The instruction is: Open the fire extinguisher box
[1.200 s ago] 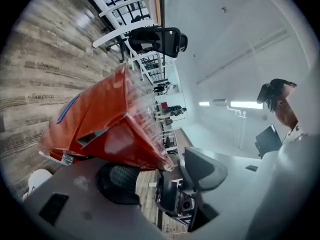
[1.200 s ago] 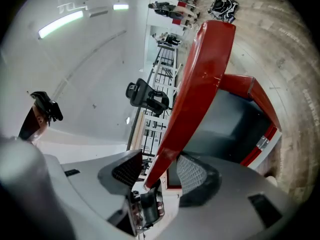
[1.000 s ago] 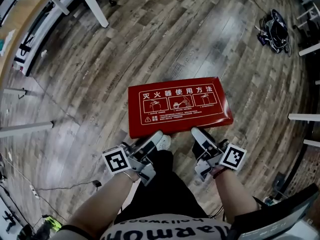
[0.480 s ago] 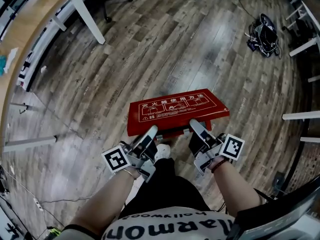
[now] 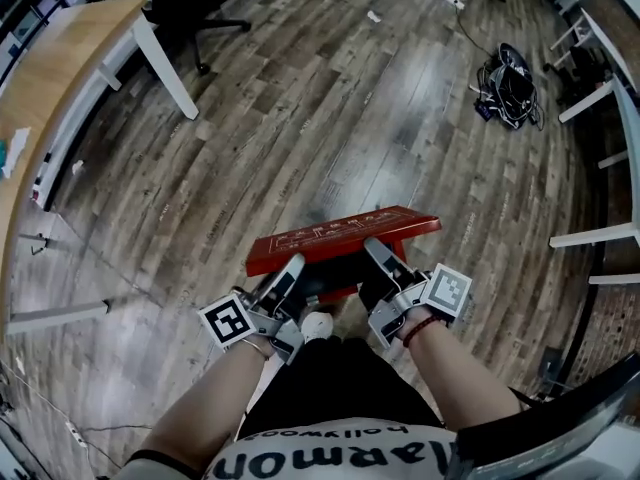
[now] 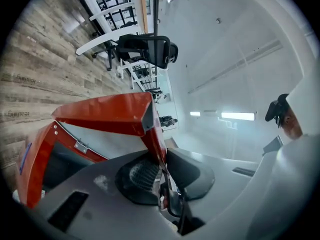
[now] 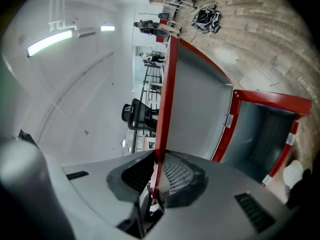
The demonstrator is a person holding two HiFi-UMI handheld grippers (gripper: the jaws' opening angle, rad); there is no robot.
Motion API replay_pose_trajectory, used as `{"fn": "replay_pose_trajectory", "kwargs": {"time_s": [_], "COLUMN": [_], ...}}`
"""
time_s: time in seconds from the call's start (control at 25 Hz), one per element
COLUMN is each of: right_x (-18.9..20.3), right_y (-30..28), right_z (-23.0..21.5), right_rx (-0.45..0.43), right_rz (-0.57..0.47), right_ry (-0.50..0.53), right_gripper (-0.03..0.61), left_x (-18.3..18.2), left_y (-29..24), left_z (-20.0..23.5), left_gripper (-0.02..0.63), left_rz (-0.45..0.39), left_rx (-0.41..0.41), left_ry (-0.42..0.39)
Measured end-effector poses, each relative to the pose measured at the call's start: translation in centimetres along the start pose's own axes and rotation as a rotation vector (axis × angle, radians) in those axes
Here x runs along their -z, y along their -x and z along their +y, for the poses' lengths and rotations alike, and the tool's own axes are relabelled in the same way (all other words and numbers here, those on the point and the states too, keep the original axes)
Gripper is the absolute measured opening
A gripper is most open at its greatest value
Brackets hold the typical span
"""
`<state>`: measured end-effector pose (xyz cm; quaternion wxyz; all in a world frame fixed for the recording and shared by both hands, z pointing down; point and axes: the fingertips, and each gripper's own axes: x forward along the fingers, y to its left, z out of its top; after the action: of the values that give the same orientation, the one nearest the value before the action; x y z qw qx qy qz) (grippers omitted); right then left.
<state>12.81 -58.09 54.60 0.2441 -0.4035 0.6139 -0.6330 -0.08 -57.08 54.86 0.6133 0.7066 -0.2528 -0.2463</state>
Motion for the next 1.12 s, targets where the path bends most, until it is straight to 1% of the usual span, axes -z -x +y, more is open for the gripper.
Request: {"fn": "replay_pose_trajectory", "kwargs": {"time_s": [0.12, 0.28, 0.4, 0.56, 0.76, 0.92, 1.12], "right_x": [-0.5, -0.9, -1.7, -2.7, -3.5, -4.1, -5.2], "right_y": [-0.5, -1.4, -2.3, -4.5, -6.1, -7.0, -8.5], "right_z": [0.2, 0.7, 0.9, 1.5, 1.6, 1.4, 1.2], "right_rx": [-0.002, -0.044, -0.065, -0.074, -0.053, -0.029, -0.008], "right_rz": [-0.006, 0.021, 0.044, 0.058, 0.108, 0.102, 0.117], "right_ry": [-0.032, -0.045, -0.047, -0.068, -0.08, -0.108, -0.109], "right_gripper": [0.063, 0.054, 0.044, 0.037, 0.034, 0.032, 0.032], "left_x": [-0.6, -1.3, -2.3, -4.3, -5.8, -6.7, -8.0], "left_y": [-0.8, -1.4, -1.9, -2.4, -3.2, -3.7, -4.7], "left_z": [-0.3, -0.6, -0.6, -0.3, -0.4, 0.0, 0.3], "left_gripper": [0.051, 0.041, 0.04, 0.041, 0.041, 0.041, 0.043], "left_rz": [-0.033, -0.099, -0.129, -0.178, -0.271, -0.296, -0.345], "left_rx": [0.023, 0.026, -0.008, -0.078, -0.104, -0.142, -0.164], "left_ry": [0.032, 0.09, 0.08, 0.039, 0.043, 0.034, 0.033]}}
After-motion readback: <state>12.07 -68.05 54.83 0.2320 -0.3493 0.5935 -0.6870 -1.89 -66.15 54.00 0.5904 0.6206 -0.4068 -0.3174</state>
